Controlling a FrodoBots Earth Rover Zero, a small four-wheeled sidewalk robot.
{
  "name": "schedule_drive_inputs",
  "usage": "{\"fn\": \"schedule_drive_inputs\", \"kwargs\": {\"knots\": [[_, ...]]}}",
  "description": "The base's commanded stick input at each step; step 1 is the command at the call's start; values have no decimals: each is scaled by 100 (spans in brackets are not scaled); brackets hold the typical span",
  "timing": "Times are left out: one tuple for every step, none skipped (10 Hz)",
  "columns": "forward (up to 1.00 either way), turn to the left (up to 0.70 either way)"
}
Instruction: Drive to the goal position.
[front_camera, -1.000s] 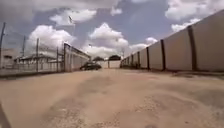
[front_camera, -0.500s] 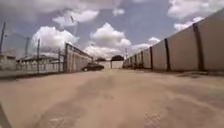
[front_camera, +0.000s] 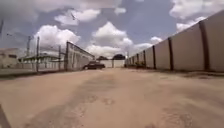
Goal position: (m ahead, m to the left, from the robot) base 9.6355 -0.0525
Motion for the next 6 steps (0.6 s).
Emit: {"fn": "schedule_drive_inputs", "kwargs": {"knots": [[60,10],[60,9],[60,9],[60,9],[60,9],[60,9]]}}
